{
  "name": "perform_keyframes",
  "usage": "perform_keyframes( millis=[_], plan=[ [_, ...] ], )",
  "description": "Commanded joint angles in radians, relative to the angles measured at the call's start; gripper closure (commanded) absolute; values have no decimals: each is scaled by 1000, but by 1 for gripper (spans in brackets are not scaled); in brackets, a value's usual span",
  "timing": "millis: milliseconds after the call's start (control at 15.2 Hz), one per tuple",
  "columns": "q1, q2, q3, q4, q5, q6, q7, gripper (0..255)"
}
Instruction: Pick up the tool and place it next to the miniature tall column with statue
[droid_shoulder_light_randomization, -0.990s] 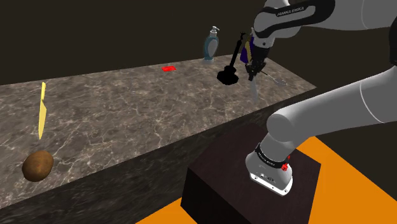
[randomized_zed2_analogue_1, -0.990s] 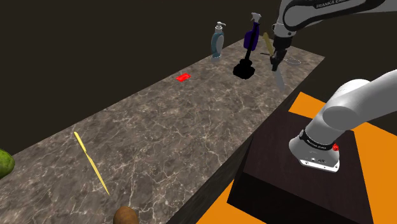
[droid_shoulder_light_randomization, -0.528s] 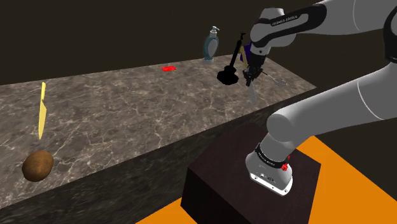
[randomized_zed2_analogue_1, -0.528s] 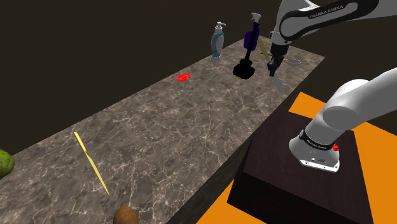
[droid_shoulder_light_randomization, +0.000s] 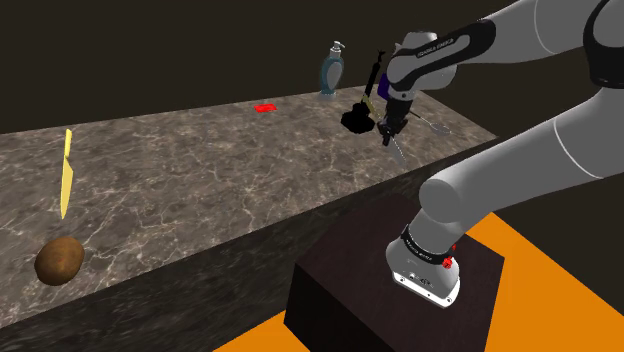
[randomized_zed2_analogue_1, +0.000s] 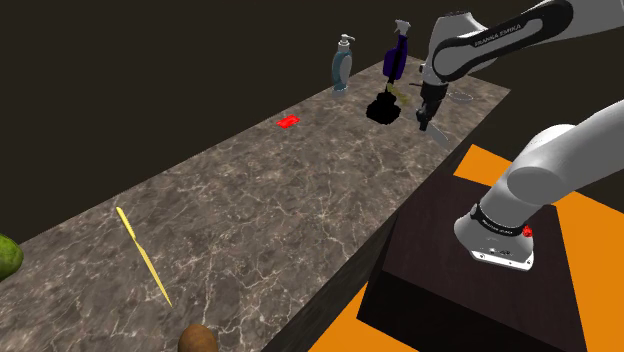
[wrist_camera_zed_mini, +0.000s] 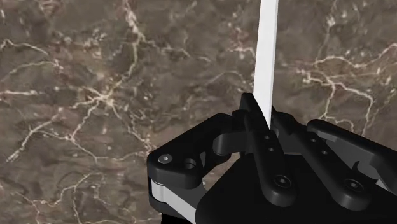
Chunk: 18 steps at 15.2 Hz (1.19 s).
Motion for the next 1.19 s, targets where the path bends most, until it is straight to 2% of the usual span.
perform_keyframes(
  millis=[0, 528, 594, 924, 1122],
  plan=[
    [-1, 17, -6, -17, -2, 33, -2, 255],
    [-1, 17, -5, -17, -2, 33, -2, 255],
    [-1, 17, -5, -17, -2, 33, -2, 0],
    [-1, 17, -5, -17, -2, 33, -2, 0],
    [1, -36, 11, 51, 5, -88, 0, 0]
  ],
)
